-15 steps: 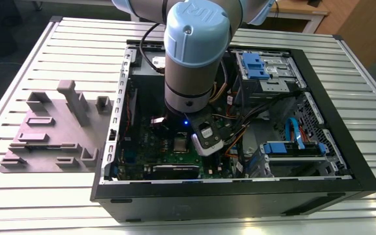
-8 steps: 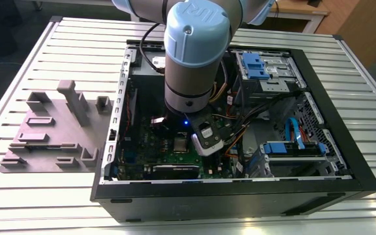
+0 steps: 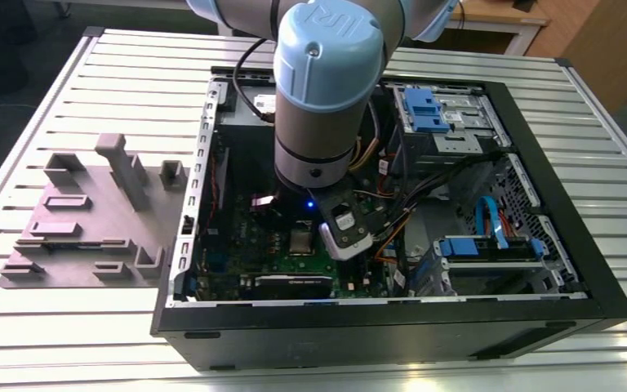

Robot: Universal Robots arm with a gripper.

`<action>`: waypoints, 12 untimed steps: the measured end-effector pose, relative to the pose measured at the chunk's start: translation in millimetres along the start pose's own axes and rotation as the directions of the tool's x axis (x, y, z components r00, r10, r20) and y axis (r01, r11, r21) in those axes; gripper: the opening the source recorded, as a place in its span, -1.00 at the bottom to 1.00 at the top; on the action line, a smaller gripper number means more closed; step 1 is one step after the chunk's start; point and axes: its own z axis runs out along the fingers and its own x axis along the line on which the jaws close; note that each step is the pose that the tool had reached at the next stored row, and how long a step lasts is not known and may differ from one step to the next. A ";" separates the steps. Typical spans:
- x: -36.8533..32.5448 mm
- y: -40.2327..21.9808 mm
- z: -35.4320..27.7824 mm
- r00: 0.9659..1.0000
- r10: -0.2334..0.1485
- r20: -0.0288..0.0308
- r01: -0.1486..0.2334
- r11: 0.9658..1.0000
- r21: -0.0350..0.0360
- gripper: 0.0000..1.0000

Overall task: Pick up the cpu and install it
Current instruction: 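Place the cpu into insertion slot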

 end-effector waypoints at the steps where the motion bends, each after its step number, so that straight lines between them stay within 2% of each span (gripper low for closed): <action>1: 0.0 0.1 -0.6 1.000 0.000 0.000 0.000 1.000 -0.001 -0.22; 4: 0.1 0.0 -2.6 1.000 0.000 0.000 0.000 1.000 0.000 -0.22; 12: 0.1 0.1 -3.1 1.000 0.000 0.000 0.000 1.000 0.000 -0.22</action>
